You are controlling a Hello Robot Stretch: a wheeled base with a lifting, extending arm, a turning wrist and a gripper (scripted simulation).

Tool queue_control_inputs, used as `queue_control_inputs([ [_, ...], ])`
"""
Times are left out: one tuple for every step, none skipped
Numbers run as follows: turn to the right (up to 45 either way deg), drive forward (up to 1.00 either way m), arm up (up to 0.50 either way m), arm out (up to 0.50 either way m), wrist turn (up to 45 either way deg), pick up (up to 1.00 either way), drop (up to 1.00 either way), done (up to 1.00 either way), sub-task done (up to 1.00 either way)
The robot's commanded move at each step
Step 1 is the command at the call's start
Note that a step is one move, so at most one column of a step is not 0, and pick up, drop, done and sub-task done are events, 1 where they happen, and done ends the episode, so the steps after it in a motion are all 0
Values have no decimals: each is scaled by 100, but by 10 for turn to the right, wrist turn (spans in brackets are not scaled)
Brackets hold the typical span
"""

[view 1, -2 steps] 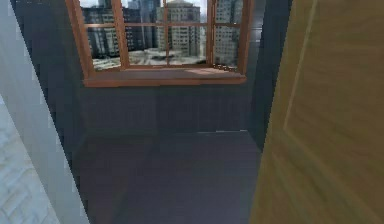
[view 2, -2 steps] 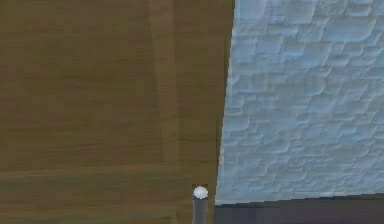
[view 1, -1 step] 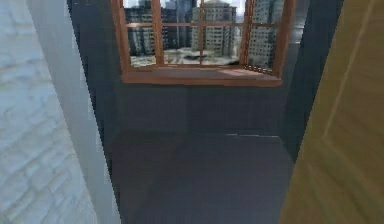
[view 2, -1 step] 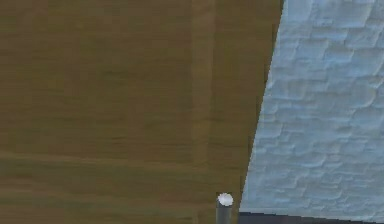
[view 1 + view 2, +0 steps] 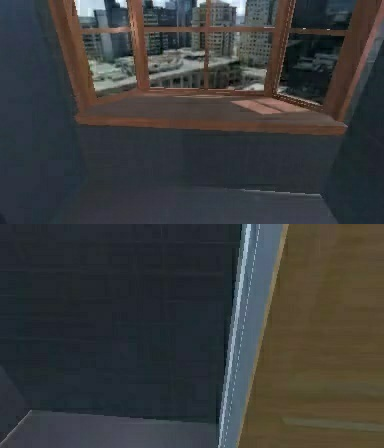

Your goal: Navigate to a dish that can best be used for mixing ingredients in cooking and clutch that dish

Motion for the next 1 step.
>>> queue_control_inputs([
  [-420,0,0,0,0,0,0,0,0],
])
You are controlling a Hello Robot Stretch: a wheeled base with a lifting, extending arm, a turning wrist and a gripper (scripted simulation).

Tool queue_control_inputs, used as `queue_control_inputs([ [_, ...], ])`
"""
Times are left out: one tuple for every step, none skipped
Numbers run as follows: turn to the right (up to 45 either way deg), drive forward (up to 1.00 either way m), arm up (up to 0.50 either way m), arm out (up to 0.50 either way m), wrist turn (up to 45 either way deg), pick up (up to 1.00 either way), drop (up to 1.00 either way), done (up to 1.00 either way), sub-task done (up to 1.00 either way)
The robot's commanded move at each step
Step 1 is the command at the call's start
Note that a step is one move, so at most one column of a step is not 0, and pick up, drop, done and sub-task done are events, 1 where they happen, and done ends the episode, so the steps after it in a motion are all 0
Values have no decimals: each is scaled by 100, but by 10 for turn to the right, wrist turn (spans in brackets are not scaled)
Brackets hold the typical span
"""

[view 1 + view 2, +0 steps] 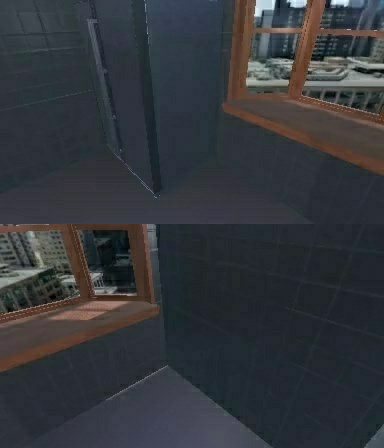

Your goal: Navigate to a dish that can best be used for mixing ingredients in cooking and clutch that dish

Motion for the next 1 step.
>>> queue_control_inputs([
  [0,30,0,0,0,0,0,0,0],
])
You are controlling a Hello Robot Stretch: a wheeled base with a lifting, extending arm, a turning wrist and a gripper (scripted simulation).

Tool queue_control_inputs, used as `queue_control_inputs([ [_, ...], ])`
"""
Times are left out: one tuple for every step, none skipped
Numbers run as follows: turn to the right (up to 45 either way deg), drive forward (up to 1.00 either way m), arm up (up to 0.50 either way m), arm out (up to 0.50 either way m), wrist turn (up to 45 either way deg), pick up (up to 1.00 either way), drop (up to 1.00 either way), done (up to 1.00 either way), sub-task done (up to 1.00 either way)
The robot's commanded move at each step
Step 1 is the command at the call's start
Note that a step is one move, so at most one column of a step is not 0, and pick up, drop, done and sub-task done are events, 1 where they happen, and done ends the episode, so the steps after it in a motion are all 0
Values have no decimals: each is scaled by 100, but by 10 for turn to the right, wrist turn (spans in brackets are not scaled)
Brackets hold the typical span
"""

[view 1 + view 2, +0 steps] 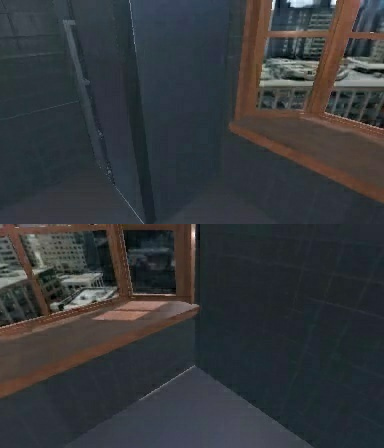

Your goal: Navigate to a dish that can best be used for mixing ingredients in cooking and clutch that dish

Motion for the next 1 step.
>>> queue_control_inputs([
  [-90,0,0,0,0,0,0,0,0],
])
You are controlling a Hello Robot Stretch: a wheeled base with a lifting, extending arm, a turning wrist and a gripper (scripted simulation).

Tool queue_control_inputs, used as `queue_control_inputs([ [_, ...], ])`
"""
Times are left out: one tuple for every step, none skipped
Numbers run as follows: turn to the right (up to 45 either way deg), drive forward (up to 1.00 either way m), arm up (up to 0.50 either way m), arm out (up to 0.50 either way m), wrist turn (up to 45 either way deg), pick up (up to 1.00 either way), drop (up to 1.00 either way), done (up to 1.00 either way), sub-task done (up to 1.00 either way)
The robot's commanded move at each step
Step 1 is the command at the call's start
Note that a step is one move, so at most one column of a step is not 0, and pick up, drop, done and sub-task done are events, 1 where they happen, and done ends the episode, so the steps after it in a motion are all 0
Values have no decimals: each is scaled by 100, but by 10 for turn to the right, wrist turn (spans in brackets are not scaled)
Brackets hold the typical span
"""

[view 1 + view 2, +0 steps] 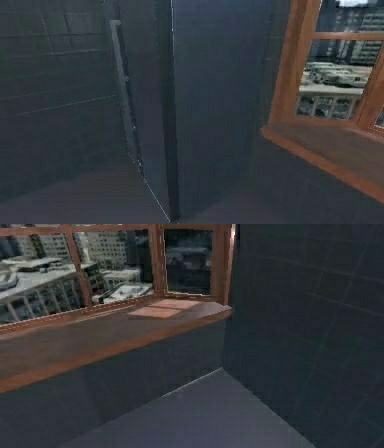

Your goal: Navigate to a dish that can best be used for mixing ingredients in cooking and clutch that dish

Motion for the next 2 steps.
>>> queue_control_inputs([
  [0,35,0,0,0,0,0,0,0],
  [-450,0,0,0,0,0,0,0,0],
])
